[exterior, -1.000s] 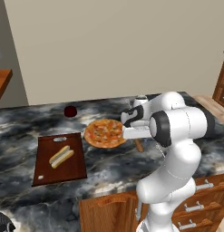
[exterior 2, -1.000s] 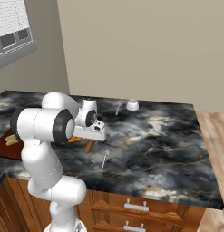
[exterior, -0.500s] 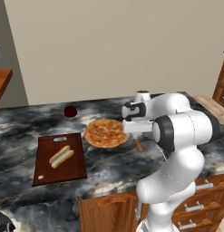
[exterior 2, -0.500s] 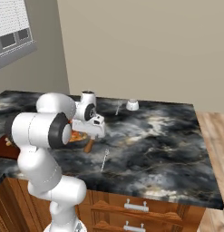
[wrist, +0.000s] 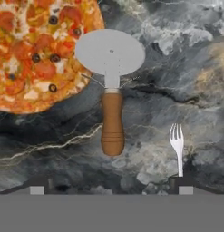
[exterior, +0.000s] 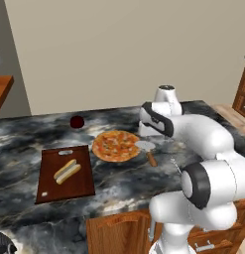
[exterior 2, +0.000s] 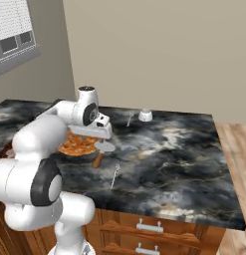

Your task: Take the pizza cutter from the drawer on the left and place it on the dining counter for cutting.

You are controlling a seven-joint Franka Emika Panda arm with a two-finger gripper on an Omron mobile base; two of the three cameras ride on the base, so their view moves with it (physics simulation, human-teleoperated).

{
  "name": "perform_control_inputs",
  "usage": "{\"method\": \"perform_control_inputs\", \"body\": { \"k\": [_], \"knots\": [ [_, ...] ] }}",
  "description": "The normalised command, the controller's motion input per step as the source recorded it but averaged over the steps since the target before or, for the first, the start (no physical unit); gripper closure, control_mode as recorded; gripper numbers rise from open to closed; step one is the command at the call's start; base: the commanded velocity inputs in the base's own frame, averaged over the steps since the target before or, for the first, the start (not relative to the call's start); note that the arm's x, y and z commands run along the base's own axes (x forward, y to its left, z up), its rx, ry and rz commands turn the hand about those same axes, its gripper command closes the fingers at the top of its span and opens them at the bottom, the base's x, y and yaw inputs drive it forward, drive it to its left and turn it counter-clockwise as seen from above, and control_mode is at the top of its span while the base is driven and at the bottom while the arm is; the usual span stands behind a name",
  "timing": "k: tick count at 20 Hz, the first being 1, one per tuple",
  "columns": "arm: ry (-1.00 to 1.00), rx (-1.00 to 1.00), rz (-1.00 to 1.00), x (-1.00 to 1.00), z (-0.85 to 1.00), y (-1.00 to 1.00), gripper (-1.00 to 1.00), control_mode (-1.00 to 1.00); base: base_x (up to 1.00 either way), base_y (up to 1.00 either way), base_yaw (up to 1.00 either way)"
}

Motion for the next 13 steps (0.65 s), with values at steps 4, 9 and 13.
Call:
{"method": "perform_control_inputs", "body": {
  "k": [4, 9, 13],
  "knots": [
    [-0.24, -0.01, 0.0, -0.71, 0.82, 0.0, -1.0, -1.0, 0.0, 0.0, 0.0],
    [-0.23, -0.01, 0.0, -0.92, 0.79, 0.02, -1.0, -1.0, 0.0, 0.0, 0.0],
    [-0.16, 0.0, 0.0, -0.97, 0.73, 0.08, -1.0, -1.0, 0.0, 0.0, 0.0]
  ]
}}
